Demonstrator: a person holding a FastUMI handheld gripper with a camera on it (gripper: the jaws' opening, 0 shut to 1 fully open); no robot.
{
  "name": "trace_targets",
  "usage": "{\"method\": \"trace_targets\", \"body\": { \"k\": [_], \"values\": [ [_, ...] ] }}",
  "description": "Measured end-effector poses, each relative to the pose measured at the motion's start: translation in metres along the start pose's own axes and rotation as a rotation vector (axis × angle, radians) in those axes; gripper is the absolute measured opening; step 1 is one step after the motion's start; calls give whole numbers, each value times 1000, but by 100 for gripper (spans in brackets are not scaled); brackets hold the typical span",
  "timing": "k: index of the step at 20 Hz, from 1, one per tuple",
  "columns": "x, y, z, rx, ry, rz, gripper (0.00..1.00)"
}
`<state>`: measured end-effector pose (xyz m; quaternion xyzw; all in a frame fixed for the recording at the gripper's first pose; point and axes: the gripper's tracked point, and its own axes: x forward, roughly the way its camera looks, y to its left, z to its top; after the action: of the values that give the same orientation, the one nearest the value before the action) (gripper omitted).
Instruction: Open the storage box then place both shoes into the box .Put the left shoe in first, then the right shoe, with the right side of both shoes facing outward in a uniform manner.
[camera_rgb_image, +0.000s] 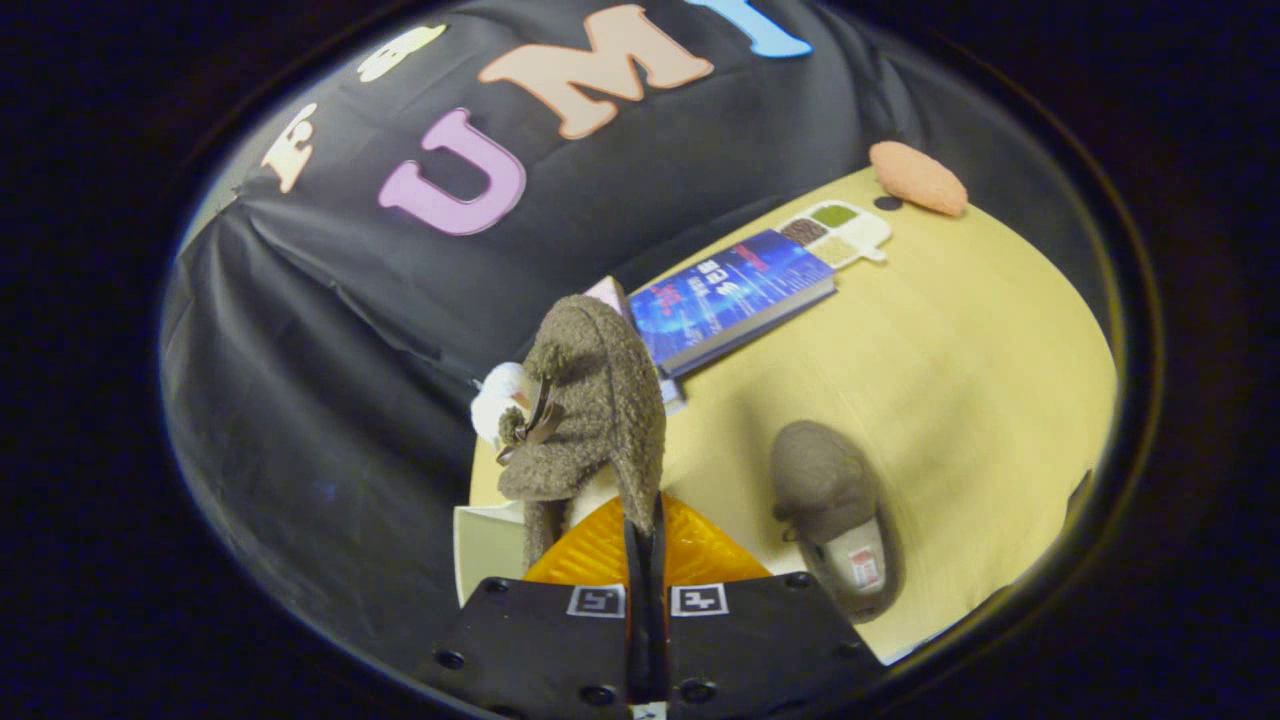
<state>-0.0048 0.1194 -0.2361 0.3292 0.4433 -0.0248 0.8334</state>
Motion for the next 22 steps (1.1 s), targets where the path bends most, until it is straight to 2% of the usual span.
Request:
{"method": "trace_targets", "body": {
  "k": [4,9,18,22],
  "values": [
    [-6,56,-24,-26,40,88,3],
    [1,91,-98,-108,150,128,3],
    [25,84,-184,-134,274,65,3],
    [40,71,-201,-76,305,15,3]
  ]
}}
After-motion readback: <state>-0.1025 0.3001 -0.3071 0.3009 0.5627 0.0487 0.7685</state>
